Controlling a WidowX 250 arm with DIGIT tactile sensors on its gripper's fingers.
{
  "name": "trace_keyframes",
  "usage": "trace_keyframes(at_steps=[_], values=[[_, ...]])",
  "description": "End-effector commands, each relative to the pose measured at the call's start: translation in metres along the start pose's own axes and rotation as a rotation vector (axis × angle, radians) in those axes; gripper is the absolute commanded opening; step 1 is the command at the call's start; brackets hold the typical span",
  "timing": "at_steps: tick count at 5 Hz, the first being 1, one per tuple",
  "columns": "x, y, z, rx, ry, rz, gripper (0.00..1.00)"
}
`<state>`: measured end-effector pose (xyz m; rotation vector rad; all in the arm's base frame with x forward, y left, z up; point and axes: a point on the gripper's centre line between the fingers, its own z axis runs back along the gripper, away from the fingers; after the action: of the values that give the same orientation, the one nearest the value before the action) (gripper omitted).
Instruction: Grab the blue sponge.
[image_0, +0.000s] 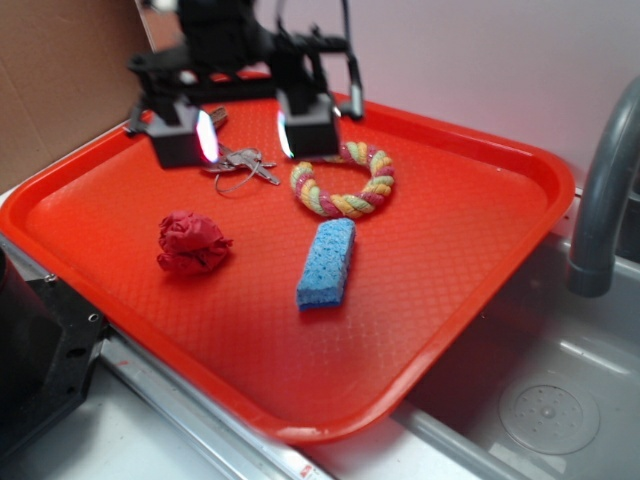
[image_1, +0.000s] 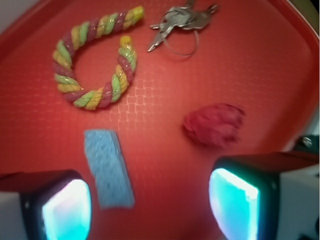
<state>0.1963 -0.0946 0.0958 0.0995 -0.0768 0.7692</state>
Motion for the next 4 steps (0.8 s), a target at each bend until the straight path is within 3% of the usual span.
trace_keyframes(at_steps=[1, 2, 3, 4], values=[[-0.004, -0.032, -0.053, -0.024, 0.011, -0.062, 1.00], [-0.010, -0.038, -0.065, -0.059, 0.038, -0.107, 1.00], [-0.009, -0.038, -0.073, -0.049, 0.048, -0.096, 1.00], [-0.007, -0.033, -0.072, -0.075, 0.067, -0.071, 0.00]])
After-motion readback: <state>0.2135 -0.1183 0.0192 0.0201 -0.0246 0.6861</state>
